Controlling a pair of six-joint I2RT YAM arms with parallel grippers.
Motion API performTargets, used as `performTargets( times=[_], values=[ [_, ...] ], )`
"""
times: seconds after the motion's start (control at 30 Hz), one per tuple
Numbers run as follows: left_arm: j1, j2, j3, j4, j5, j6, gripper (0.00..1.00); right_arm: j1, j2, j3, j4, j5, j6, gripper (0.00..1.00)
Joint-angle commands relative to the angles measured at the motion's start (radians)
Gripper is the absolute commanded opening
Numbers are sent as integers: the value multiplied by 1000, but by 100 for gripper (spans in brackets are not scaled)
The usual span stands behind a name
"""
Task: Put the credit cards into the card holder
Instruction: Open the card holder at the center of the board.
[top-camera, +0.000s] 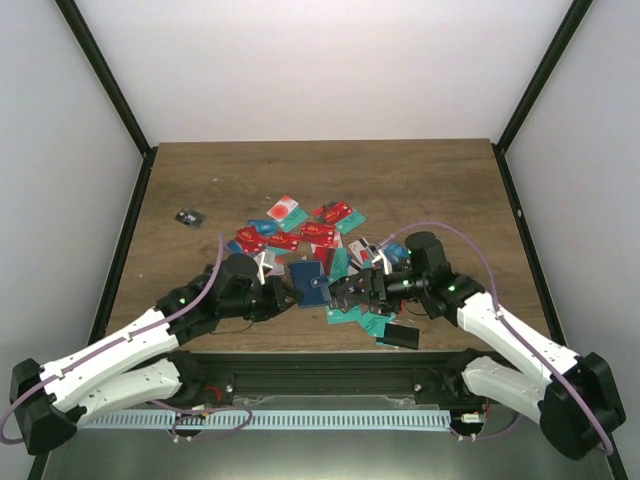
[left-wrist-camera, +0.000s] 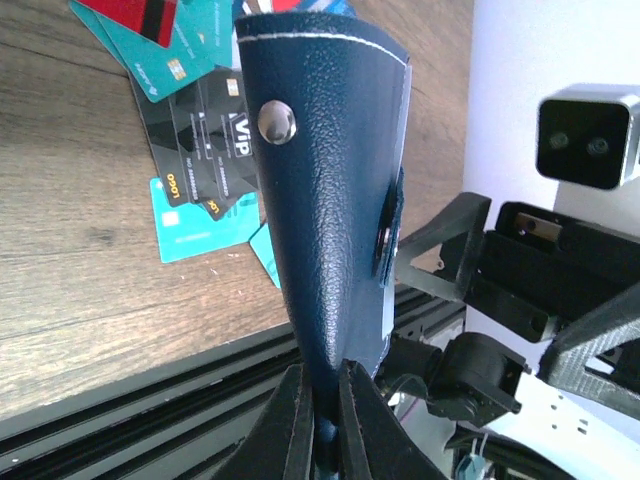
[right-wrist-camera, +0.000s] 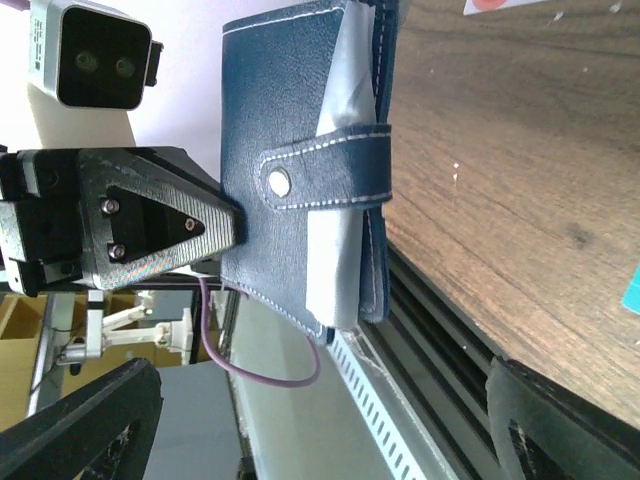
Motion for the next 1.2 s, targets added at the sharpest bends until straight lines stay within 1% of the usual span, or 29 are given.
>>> performTargets(
  times=[0.0,0.1,0.3,0.4,0.47,0.57,0.67,0.73,0.77,0.8,0.83,0.9,0.93,0.97,1.0,1.03,1.17],
  values=[
    [6,17,32,66,74,12,4,5,45,8,109,-97,29,88],
    [7,35,42,101,94,10,4,5,73,10,139,-111,40,85],
    [10,74,62,153,122,7,4,8,100,4,195,-137,72,81],
    [12,99,69,183,140,6,4,10,109,5,217,-154,83,74],
    [13,115,72,197,148,5,4,10,114,-1,253,-176,106,66],
    [13,138,82,217,151,1,4,12,118,0,282,-191,123,51],
    [13,156,98,220,150,4,5,11,118,9,286,-192,126,31],
    [13,168,114,214,151,15,8,12,116,21,285,-193,124,19],
    [15,168,125,200,149,26,12,12,115,29,283,-193,122,12],
    [16,168,142,180,145,42,23,12,114,37,280,-193,120,7],
    [18,166,160,155,137,62,38,12,114,47,276,-195,120,3],
    [28,152,200,91,111,110,63,10,116,69,276,-213,118,1],
    [36,139,216,62,99,132,70,10,115,81,279,-227,119,1],
    [44,123,226,45,94,152,74,10,115,91,290,-246,123,1],
    [55,102,229,46,97,168,75,10,113,98,308,-268,135,1],
    [68,80,227,56,108,181,75,9,111,103,342,-297,154,1],
    [111,-8,183,149,173,205,73,6,111,108,564,-403,291,1]
  ],
)
